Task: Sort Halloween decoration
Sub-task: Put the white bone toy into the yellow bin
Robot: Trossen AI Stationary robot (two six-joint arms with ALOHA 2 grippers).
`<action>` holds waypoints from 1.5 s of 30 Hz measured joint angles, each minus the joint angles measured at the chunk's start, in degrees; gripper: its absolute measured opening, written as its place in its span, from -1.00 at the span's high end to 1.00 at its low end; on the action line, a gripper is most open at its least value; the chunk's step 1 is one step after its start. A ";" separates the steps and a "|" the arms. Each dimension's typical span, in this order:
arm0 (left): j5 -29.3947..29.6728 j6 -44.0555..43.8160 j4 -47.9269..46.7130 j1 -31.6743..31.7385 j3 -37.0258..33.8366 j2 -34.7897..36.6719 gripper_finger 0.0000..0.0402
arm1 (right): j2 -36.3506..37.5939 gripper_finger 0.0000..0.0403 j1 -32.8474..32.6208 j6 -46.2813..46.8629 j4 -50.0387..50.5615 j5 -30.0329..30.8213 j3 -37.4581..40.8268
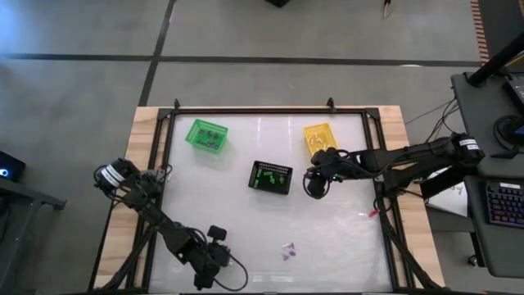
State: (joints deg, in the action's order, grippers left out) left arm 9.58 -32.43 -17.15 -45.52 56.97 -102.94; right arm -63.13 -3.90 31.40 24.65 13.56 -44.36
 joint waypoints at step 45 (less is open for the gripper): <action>-0.30 6.23 0.50 -0.87 0.55 -2.14 0.96 | 0.00 0.46 0.00 0.07 0.09 -0.07 0.00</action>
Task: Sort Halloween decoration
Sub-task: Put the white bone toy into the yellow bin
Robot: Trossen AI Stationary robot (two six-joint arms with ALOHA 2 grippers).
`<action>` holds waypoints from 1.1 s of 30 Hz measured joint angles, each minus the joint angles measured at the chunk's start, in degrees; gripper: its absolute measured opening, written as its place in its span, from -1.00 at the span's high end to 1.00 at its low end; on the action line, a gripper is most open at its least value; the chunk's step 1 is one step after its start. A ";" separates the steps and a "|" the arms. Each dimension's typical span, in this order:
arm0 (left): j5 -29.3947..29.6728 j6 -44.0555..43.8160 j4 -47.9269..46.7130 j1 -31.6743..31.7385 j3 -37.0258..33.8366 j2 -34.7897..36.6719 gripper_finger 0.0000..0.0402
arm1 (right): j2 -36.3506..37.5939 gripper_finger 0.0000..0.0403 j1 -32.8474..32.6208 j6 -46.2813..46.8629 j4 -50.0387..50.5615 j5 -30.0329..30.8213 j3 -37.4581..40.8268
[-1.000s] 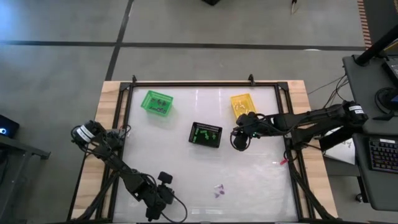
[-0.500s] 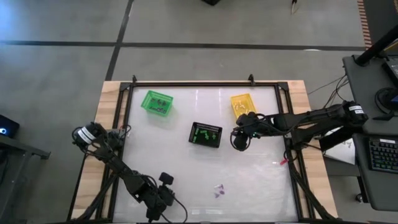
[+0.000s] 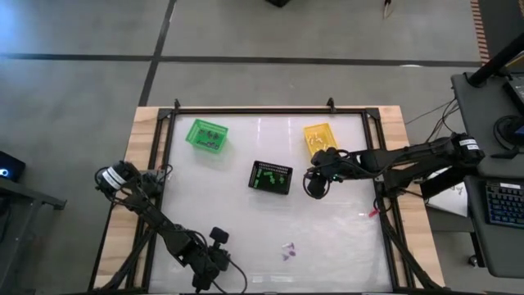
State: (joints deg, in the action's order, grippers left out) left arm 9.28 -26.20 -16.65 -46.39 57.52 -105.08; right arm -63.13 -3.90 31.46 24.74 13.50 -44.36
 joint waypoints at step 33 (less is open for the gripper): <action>27.24 26.31 12.24 3.70 -0.77 16.36 1.00 | -8.82 0.46 -9.72 -17.91 -31.21 0.12 0.00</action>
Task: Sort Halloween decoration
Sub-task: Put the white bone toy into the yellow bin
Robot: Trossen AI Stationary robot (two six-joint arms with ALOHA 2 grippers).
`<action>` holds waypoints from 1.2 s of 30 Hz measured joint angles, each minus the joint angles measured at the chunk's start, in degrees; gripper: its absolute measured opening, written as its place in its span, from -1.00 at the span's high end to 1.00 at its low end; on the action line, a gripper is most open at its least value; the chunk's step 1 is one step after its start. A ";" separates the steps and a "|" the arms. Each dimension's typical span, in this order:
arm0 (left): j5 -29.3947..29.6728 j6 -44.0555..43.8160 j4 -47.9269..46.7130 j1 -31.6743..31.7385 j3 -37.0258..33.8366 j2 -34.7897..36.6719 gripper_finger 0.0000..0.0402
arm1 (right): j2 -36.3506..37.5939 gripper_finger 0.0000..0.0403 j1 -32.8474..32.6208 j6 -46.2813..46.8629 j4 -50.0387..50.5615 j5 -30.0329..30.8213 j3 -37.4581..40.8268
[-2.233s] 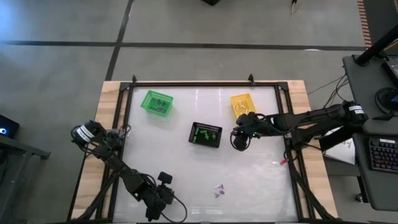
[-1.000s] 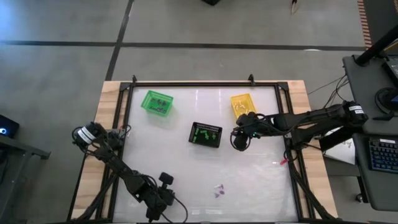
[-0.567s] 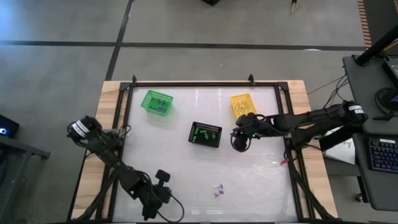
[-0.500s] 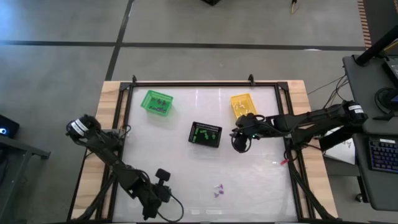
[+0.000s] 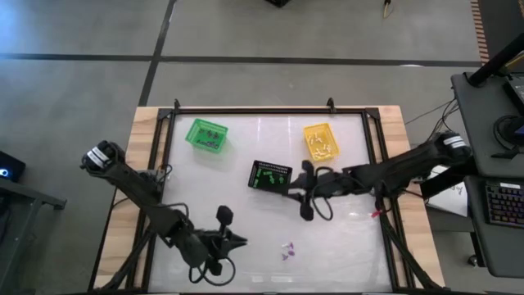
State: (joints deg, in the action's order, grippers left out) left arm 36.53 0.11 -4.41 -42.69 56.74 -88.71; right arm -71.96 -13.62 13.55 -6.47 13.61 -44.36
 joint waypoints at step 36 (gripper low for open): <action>9.41 15.88 53.60 10.55 -16.23 -0.26 1.00 | -19.13 0.46 -4.38 -18.97 -52.64 -3.09 -0.27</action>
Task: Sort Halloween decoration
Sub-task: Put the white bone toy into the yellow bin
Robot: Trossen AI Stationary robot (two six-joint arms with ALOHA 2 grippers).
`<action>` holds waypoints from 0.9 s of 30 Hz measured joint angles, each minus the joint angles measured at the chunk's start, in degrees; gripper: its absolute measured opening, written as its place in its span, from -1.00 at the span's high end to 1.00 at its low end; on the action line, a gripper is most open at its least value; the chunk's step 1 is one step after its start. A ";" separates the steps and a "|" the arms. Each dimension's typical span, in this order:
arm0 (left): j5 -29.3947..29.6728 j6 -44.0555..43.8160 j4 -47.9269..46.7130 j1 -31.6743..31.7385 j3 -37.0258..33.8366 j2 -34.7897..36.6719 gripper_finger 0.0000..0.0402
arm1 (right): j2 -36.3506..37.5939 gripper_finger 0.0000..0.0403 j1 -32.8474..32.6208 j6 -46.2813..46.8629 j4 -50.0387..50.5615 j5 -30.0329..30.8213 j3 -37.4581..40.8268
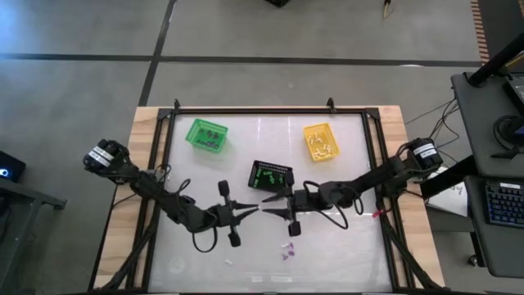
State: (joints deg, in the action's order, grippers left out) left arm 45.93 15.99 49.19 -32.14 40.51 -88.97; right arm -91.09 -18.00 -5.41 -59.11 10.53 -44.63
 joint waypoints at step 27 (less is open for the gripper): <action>1.66 2.99 -1.62 0.92 8.42 -6.89 1.00 | -0.08 0.46 -0.02 -2.03 0.63 1.49 -0.80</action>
State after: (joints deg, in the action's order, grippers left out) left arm 47.59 18.98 47.57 -31.22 48.93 -95.86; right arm -91.17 -18.02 -7.44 -58.48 12.02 -45.43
